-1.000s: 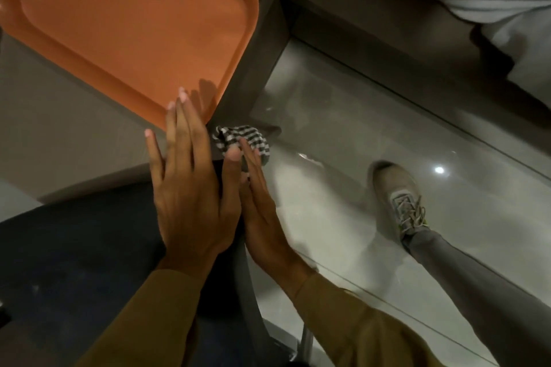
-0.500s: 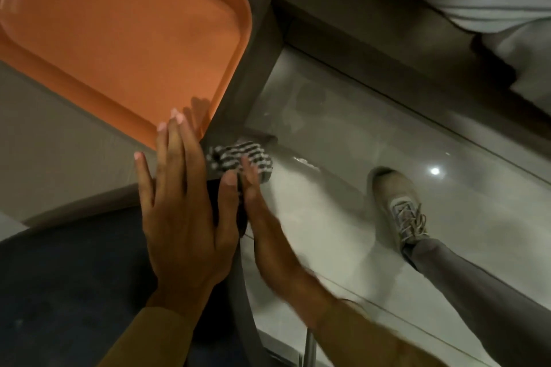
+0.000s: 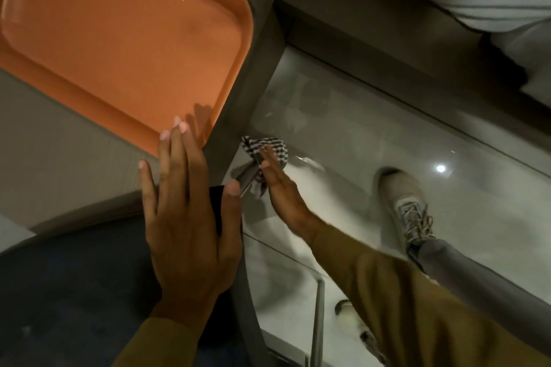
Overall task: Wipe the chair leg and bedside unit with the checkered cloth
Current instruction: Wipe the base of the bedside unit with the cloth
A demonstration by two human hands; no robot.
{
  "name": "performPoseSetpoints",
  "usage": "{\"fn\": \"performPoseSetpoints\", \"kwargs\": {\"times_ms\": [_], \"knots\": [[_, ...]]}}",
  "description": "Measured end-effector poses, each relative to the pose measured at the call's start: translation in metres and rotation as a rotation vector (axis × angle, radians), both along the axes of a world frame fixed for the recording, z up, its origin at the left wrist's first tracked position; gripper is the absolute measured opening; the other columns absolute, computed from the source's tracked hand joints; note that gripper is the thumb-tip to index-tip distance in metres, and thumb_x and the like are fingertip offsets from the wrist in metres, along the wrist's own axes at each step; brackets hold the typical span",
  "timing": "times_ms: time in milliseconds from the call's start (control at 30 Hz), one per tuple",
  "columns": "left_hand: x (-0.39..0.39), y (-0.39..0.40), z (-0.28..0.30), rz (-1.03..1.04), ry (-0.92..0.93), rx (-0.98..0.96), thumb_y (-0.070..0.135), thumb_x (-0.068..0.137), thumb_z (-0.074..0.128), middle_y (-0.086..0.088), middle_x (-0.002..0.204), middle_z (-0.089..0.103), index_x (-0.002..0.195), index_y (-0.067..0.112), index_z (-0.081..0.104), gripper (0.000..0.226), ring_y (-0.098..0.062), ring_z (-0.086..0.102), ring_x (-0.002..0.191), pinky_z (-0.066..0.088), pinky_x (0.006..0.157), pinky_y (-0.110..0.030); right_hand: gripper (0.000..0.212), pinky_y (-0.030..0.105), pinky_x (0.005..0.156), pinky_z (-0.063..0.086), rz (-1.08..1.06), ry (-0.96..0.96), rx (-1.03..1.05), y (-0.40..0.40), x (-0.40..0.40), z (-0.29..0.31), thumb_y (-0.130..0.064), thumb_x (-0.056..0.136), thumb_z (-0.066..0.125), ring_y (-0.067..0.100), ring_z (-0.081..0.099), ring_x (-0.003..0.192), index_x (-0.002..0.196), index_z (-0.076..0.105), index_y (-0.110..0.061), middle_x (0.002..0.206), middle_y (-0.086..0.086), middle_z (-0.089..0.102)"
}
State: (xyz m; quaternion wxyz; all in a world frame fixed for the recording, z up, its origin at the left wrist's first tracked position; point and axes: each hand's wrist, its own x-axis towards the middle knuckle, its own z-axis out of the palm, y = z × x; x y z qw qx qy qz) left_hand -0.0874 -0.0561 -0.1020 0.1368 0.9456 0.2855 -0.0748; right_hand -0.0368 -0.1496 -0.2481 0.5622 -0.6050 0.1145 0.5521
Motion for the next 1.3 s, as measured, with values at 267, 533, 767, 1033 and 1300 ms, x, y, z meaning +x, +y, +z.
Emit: {"fn": "performPoseSetpoints", "kwargs": {"times_ms": [267,533,767,1033,1300], "knots": [[0.001,0.001,0.0,-0.004,0.001,0.009,0.049,0.114,0.02,-0.008,0.184,0.02,0.173,0.008,0.018,0.072,-0.023,0.014,0.173,0.011,0.141,-0.057,0.044,0.024,0.136,0.019,0.137,-0.448,0.147,-0.023,-0.029,0.048,-0.033,0.116,0.037,-0.009,0.023,0.161,0.154,0.039,-0.053,0.17,-0.029,0.033],[-0.001,0.001,-0.005,0.018,-0.038,-0.003,0.053,0.115,0.013,-0.005,0.185,0.018,0.174,0.008,0.014,0.074,-0.014,0.007,0.173,0.002,0.143,-0.045,0.057,0.048,0.137,0.021,0.052,0.063,-0.117,0.01,0.012,-0.056,-0.049,0.115,0.029,0.027,0.028,0.165,0.169,0.023,-0.033,0.178,0.002,0.029],[-0.001,-0.001,0.0,0.017,-0.027,-0.022,0.05,0.115,0.016,-0.005,0.185,0.017,0.174,0.008,0.014,0.072,-0.016,0.006,0.173,-0.002,0.142,-0.04,0.05,0.016,0.132,0.021,-0.054,-0.072,0.021,-0.016,-0.036,0.039,-0.052,0.112,0.039,-0.015,0.023,0.158,0.161,0.03,-0.054,0.17,-0.037,0.025],[-0.002,0.001,-0.003,0.018,-0.033,-0.014,0.051,0.115,0.014,-0.005,0.185,0.018,0.175,0.011,0.013,0.072,-0.015,0.006,0.173,-0.002,0.142,-0.04,0.049,0.012,0.13,0.022,-0.129,-0.158,0.034,-0.001,-0.05,0.033,-0.037,0.115,0.042,-0.017,0.021,0.158,0.146,0.031,-0.073,0.165,-0.044,0.024],[-0.002,0.002,-0.003,0.016,-0.027,-0.012,0.05,0.115,0.013,-0.006,0.184,0.022,0.174,0.009,0.018,0.072,-0.019,0.012,0.173,0.002,0.142,-0.048,0.046,0.046,0.132,0.034,-0.133,0.06,-0.18,0.02,0.008,-0.045,-0.024,0.117,0.036,0.032,0.047,0.155,0.161,0.046,-0.018,0.163,0.013,0.053]]}}
